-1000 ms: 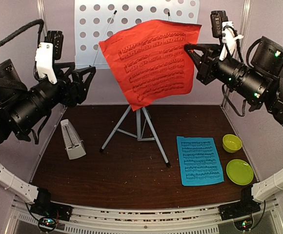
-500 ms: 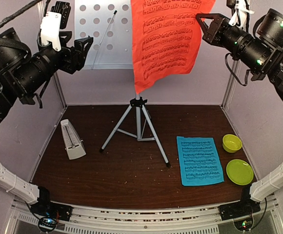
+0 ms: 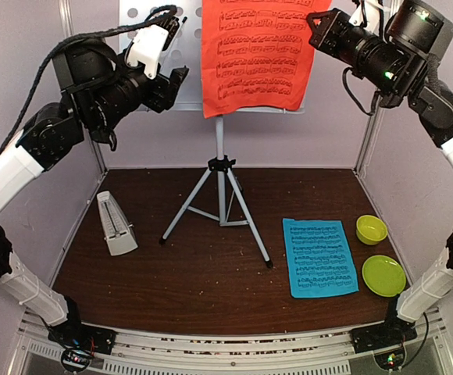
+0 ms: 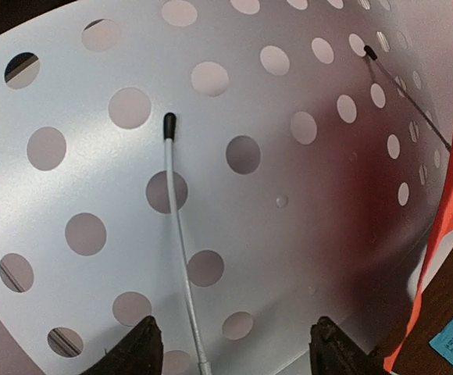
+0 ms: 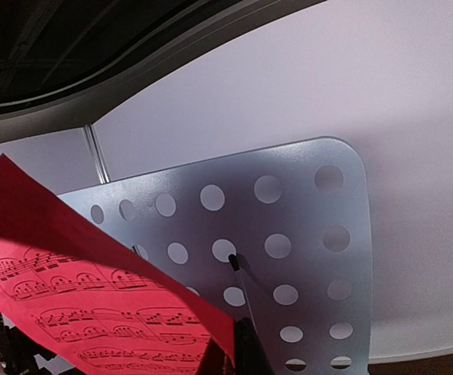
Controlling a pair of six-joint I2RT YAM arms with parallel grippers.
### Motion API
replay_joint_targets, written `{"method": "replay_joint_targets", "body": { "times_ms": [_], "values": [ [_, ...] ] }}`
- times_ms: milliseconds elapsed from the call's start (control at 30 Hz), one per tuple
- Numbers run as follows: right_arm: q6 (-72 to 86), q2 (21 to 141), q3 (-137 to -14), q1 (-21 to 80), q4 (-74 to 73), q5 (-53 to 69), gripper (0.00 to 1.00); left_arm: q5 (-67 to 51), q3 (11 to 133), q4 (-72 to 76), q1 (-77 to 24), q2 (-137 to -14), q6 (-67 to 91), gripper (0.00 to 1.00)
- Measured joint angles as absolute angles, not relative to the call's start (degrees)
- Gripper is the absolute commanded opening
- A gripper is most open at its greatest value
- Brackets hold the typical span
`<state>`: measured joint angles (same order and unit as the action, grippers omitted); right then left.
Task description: Set up the instrument practice props
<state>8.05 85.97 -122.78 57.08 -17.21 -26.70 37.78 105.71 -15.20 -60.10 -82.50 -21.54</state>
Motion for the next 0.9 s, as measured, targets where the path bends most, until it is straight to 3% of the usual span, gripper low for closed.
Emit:
{"method": "replay_joint_targets", "body": {
  "times_ms": [333, 533, 700, 900],
  "values": [
    [9.8, 87.2, -123.7, 56.9, -16.9, -27.2, 0.0, 35.2, 109.5, -16.4, -54.7, -84.2, -21.3, 0.34],
    [11.7, 87.6, -123.7, 56.9, -16.9, -26.8, 0.0, 33.4, 109.4, -16.4, -54.3, -84.4, -21.6, 0.26],
    [12.9, 87.7, -124.1, 56.9, -16.8, -26.4, 0.0, 32.6, 109.4, -16.4, -53.8, -84.4, -21.7, 0.0],
    [13.8, 87.9, -124.7, 56.9, -16.5, -28.0, 0.0, 32.3, 104.2, -10.3, -53.7, -82.7, -22.0, 0.0]
  ]
}}
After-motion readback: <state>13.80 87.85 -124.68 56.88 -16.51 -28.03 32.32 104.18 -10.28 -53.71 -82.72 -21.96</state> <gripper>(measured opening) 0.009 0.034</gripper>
